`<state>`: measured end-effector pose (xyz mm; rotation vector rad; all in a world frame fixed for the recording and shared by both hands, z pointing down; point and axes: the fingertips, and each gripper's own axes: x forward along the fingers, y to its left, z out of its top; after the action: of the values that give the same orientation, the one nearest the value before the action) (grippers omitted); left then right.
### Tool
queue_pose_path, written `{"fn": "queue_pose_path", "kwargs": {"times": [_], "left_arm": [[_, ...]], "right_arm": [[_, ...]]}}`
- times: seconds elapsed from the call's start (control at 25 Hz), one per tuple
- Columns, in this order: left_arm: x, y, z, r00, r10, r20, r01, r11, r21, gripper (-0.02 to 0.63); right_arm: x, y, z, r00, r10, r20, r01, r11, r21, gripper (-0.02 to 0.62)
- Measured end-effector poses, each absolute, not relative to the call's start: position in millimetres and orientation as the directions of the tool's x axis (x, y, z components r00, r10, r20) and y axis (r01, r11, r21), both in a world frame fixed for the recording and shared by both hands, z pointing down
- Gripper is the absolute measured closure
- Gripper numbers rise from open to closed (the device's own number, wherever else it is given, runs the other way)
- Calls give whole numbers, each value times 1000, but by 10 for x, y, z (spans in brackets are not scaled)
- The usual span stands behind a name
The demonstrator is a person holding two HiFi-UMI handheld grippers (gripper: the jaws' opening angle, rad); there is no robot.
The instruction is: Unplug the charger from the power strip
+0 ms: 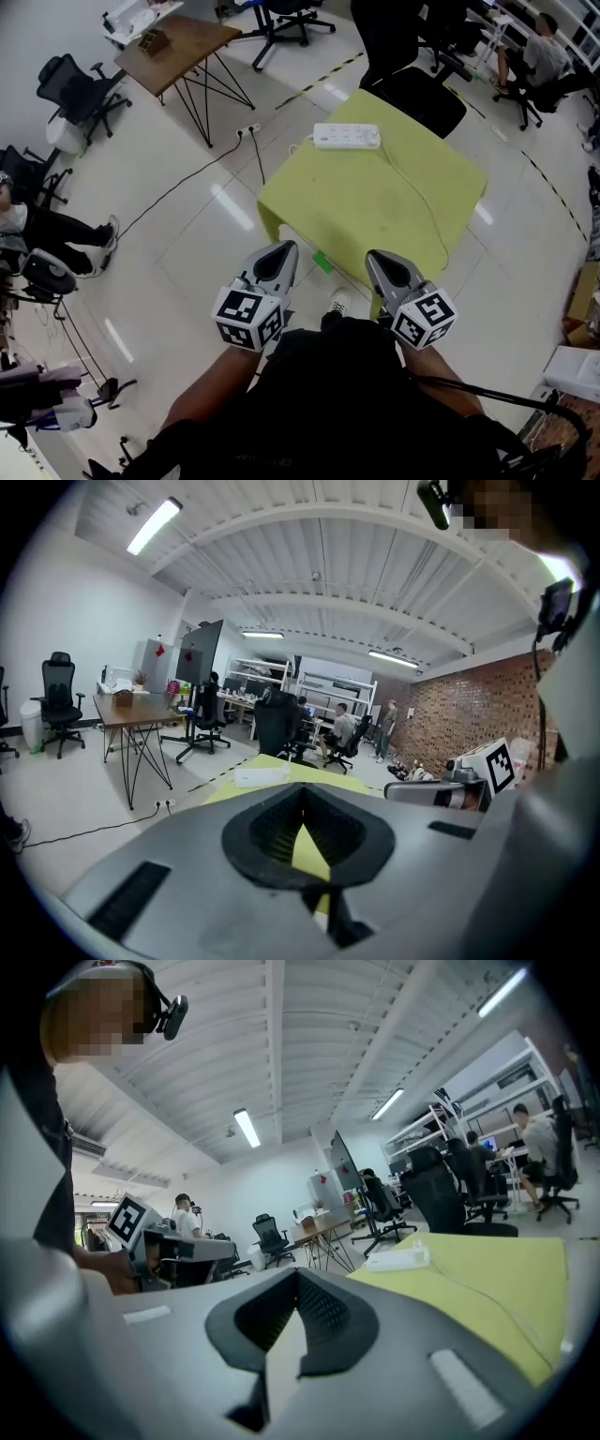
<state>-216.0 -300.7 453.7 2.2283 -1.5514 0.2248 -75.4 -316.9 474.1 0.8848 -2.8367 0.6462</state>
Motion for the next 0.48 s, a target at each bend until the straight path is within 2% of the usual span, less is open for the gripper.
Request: {"fn": "queue_pose_path", "kwargs": {"times": [0.48], "left_arm": [[-1677, -3969, 4603, 425, -802, 419, -905, -366, 216, 600]], "right_arm": [[-398, -3986, 4915, -804, -556, 213, -587, 681, -438, 594]]}}
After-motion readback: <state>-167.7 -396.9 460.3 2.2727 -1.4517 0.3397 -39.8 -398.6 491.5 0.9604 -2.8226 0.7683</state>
